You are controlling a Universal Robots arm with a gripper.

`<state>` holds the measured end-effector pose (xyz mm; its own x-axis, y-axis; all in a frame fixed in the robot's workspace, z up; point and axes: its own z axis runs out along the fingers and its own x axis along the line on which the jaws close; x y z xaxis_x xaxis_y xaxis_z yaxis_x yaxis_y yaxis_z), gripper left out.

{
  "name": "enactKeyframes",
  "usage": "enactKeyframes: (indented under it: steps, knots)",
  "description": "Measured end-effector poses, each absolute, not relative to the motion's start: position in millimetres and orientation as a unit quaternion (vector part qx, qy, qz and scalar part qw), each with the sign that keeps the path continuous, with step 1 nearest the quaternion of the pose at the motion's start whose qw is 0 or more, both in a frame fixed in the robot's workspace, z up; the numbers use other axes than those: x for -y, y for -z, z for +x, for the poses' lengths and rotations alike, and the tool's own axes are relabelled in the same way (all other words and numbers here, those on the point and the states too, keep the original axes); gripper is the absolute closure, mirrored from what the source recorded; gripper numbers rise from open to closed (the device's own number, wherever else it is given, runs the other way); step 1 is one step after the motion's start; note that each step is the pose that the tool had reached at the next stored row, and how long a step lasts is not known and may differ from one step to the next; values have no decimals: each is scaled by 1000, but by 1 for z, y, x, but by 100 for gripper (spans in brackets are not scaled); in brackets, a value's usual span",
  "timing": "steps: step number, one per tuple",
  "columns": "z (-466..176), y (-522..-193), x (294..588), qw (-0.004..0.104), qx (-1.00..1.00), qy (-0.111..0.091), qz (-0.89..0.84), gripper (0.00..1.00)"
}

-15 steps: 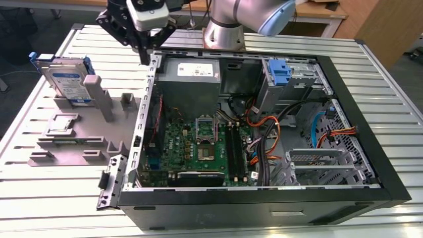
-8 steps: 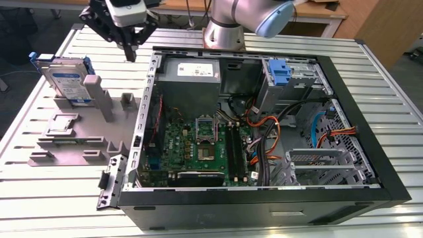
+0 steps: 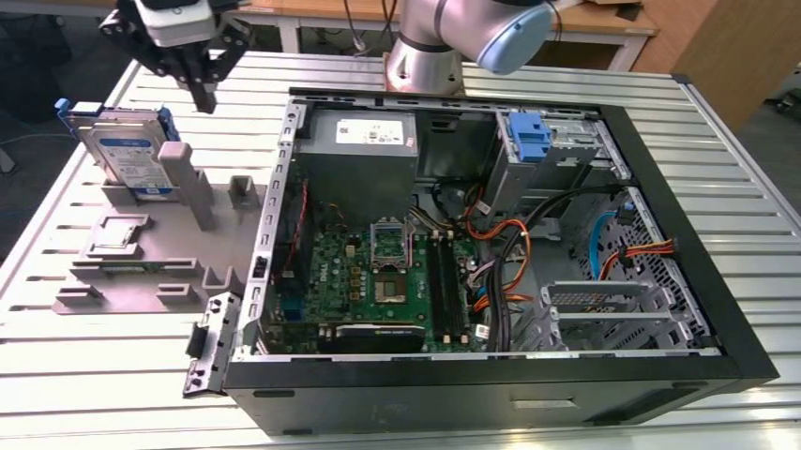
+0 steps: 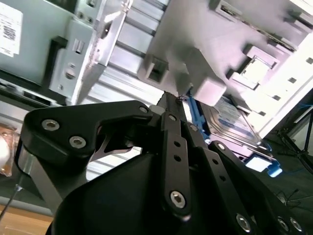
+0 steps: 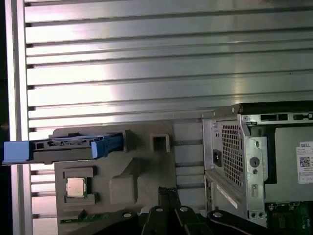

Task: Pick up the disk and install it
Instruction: 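Reach for the disk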

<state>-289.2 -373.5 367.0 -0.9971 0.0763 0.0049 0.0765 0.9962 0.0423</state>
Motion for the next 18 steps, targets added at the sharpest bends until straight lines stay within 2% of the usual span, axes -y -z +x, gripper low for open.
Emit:
enactKeyframes:
  steps: [18]
  knots:
    - [-364, -355, 351, 5, 999, 21, -38, 90]
